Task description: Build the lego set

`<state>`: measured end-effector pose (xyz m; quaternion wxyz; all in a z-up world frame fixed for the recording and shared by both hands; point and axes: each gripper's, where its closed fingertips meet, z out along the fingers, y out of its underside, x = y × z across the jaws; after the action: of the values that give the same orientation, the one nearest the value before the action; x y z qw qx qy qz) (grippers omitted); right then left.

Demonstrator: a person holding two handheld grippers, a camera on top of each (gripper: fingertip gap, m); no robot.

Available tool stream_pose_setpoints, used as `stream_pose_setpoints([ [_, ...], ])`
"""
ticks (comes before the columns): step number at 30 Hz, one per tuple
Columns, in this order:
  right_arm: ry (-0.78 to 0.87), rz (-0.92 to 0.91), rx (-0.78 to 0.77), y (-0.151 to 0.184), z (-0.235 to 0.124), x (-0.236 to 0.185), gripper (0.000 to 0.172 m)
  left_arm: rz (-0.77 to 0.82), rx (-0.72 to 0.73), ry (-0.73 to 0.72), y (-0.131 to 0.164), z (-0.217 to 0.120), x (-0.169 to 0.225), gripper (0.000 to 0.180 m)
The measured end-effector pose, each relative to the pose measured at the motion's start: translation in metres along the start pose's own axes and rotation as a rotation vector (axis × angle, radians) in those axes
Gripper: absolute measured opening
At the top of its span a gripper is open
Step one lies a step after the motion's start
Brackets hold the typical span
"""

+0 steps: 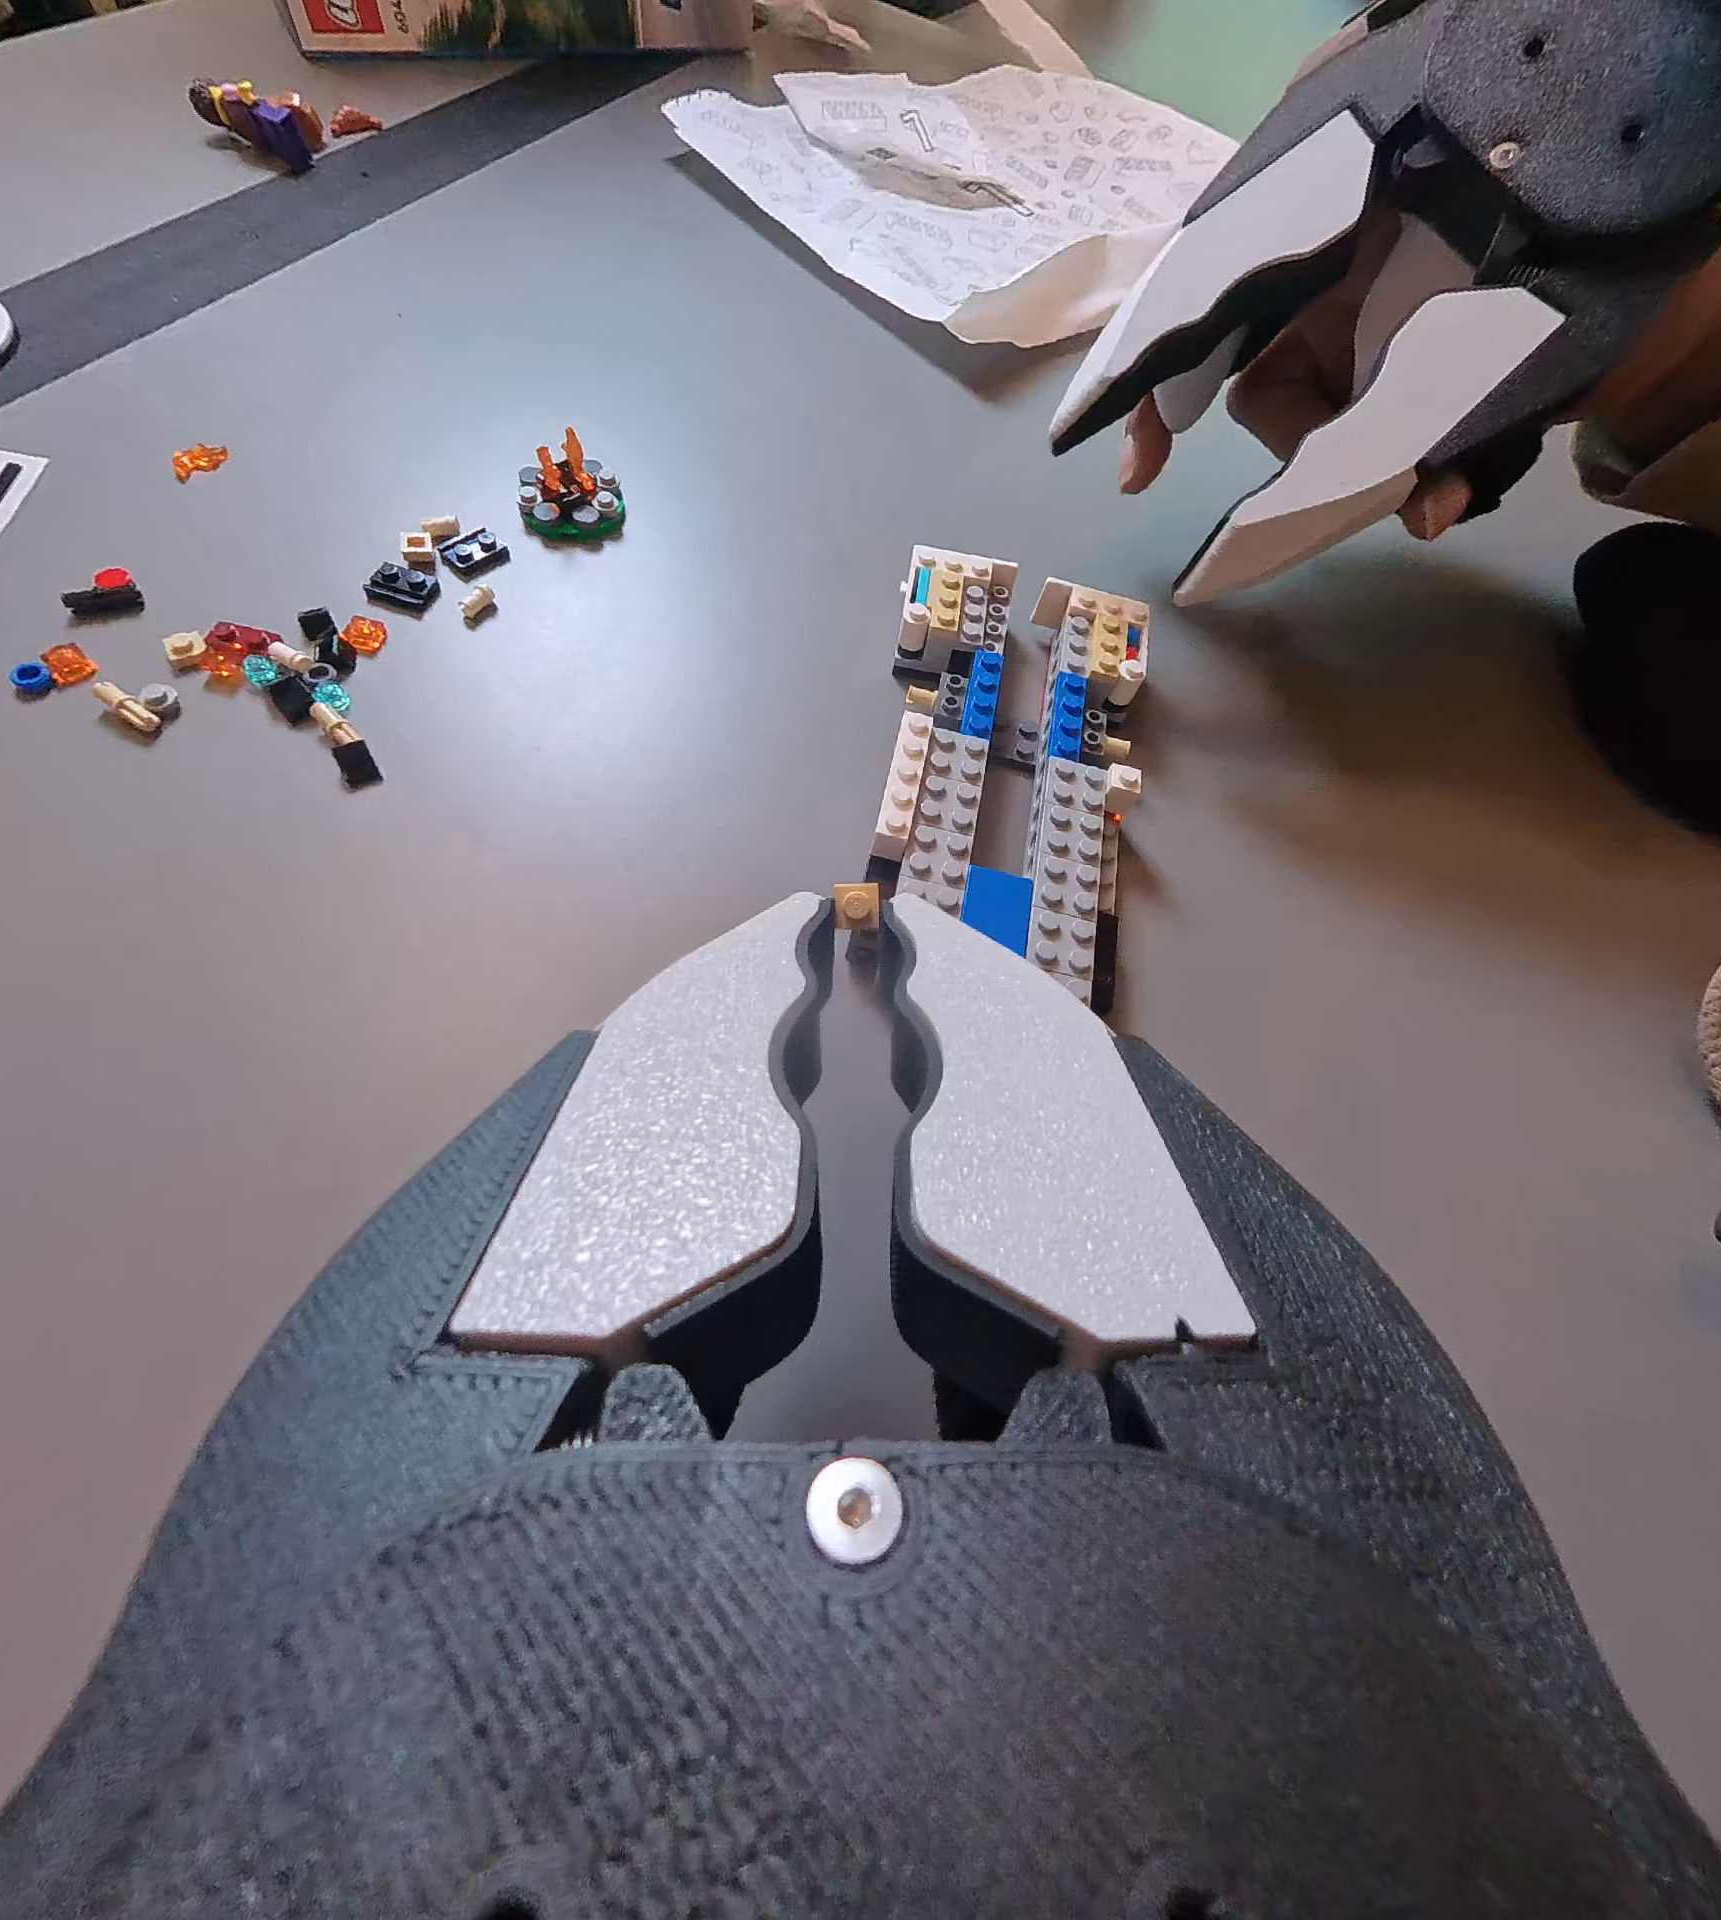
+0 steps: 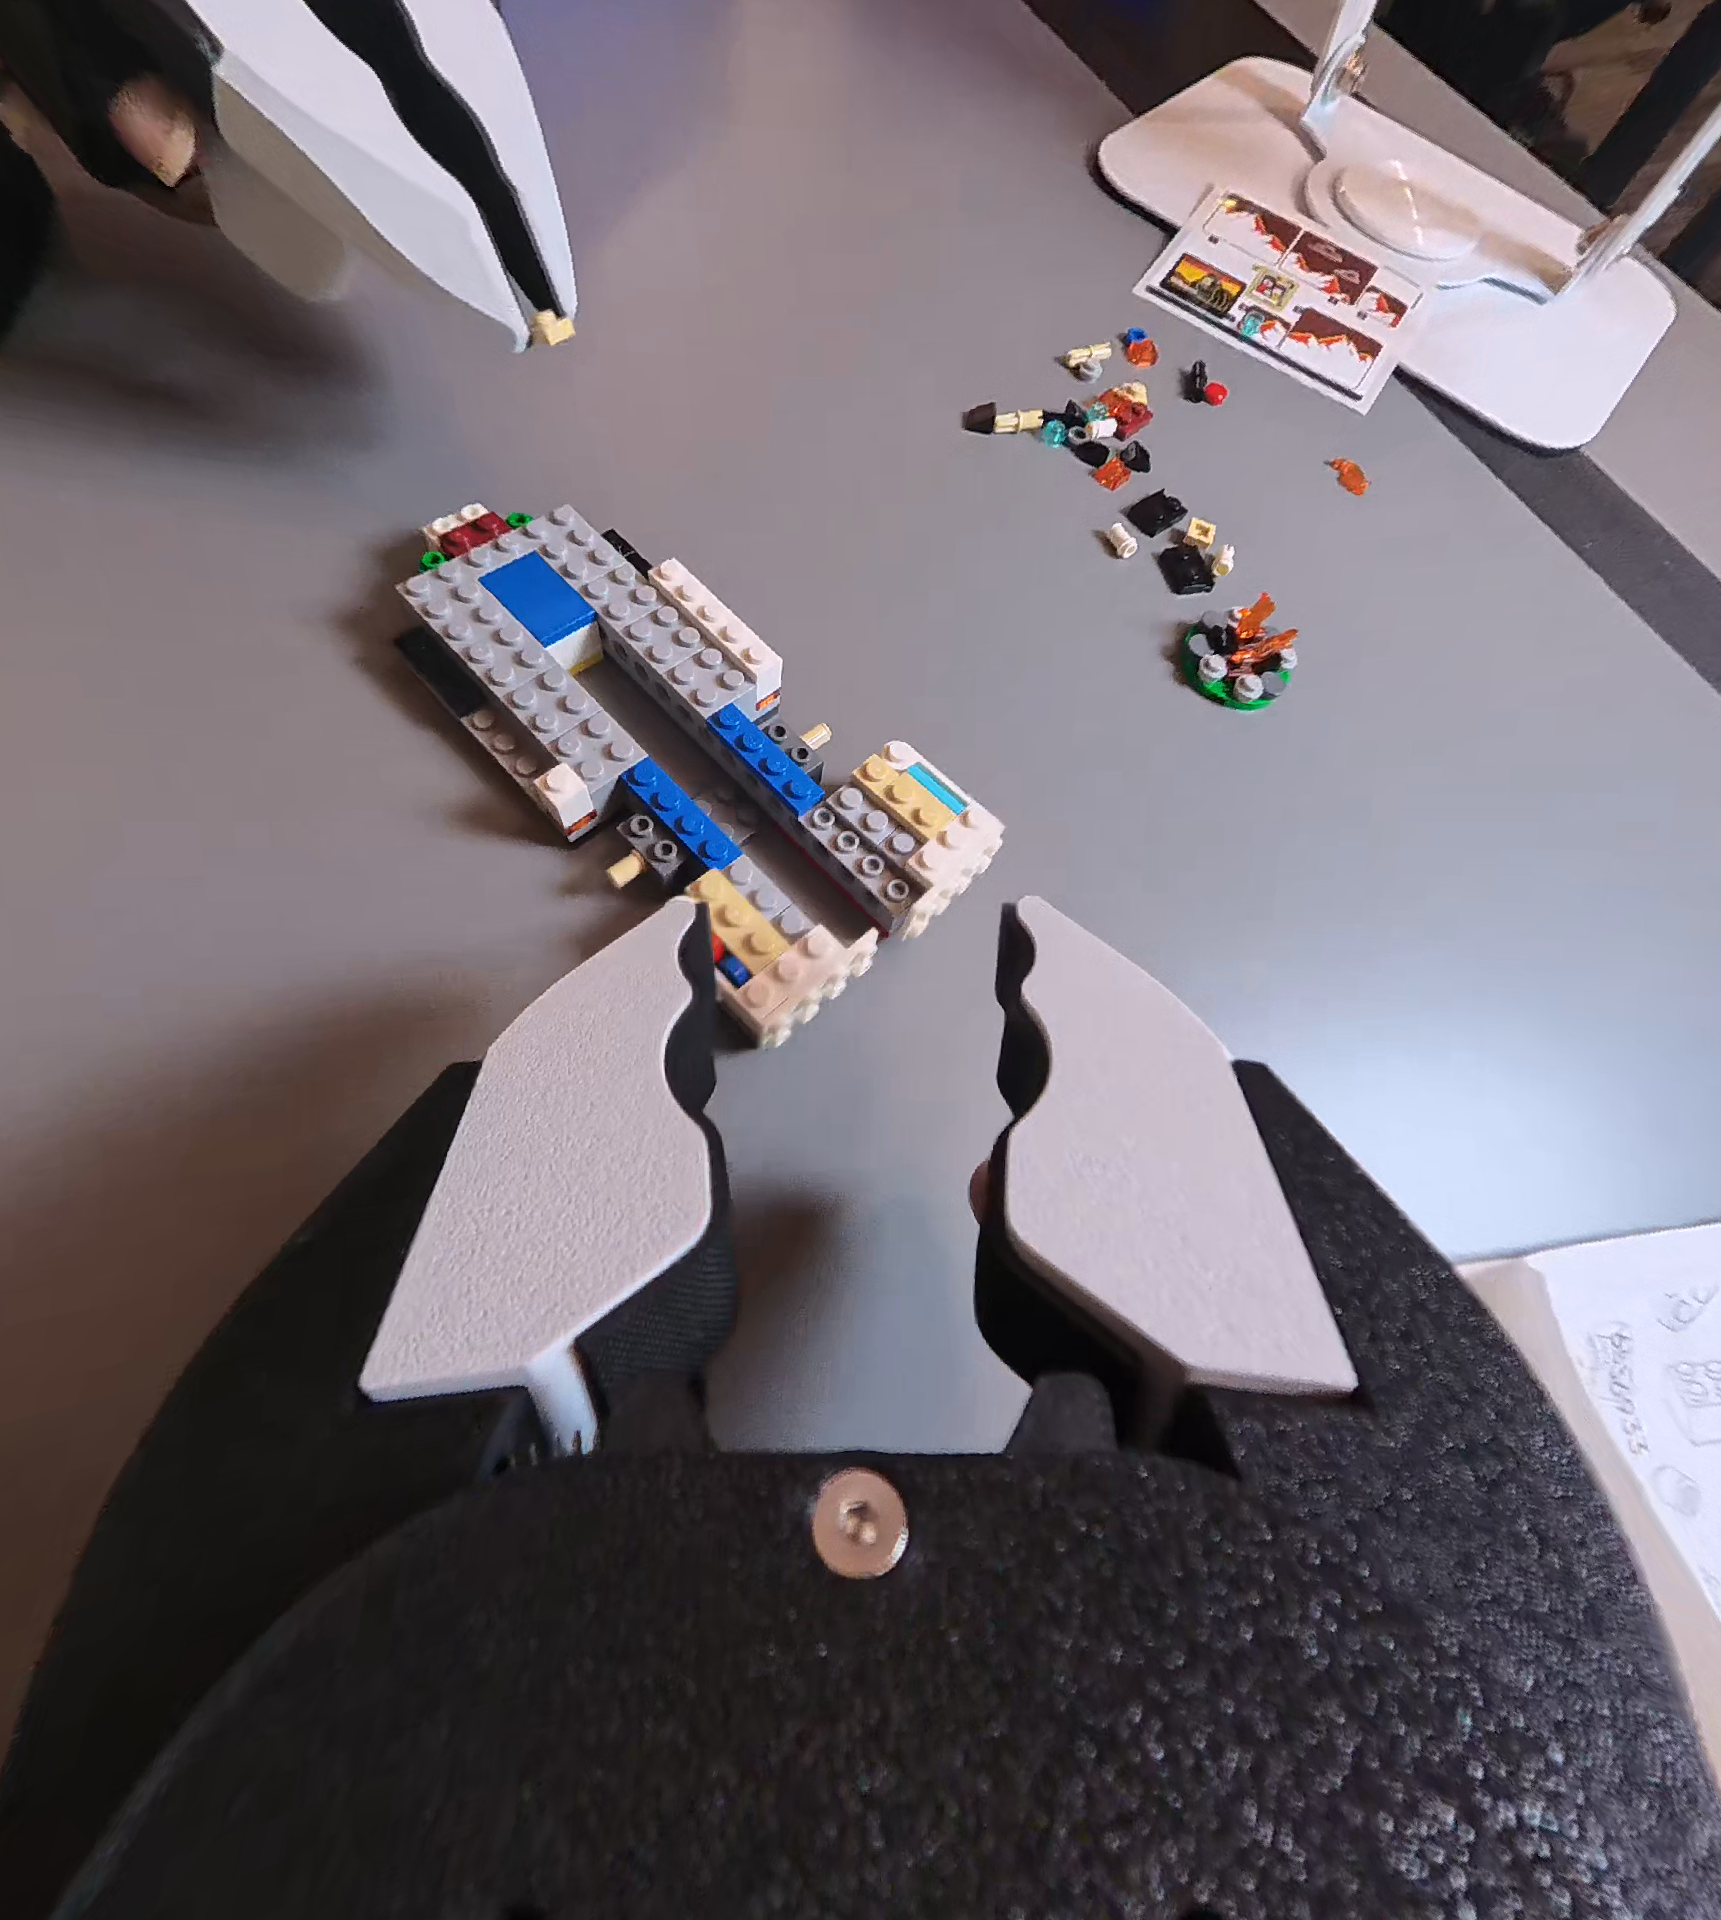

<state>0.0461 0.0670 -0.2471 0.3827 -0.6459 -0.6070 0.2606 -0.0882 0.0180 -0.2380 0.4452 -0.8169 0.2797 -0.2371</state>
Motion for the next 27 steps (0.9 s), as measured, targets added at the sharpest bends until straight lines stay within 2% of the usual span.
stream_pose_setpoints([
  [5,-0.035,-0.061,-0.089,0.015,0.009,-0.005,0.050,-0.001,-0.006,0.017,0.001,0.004,0.006,0.008],
  [9,-0.071,-0.079,-0.091,0.012,0.017,-0.007,0.043,0.007,-0.005,0.016,0.000,0.007,0.011,0.008],
  [14,-0.108,-0.112,-0.096,0.011,0.025,-0.010,0.042,0.014,-0.013,0.013,0.000,0.010,0.013,0.008],
  [27,-0.188,-0.058,-0.039,-0.003,0.010,0.002,0.043,0.020,-0.017,0.013,0.001,0.011,0.014,0.008],
])
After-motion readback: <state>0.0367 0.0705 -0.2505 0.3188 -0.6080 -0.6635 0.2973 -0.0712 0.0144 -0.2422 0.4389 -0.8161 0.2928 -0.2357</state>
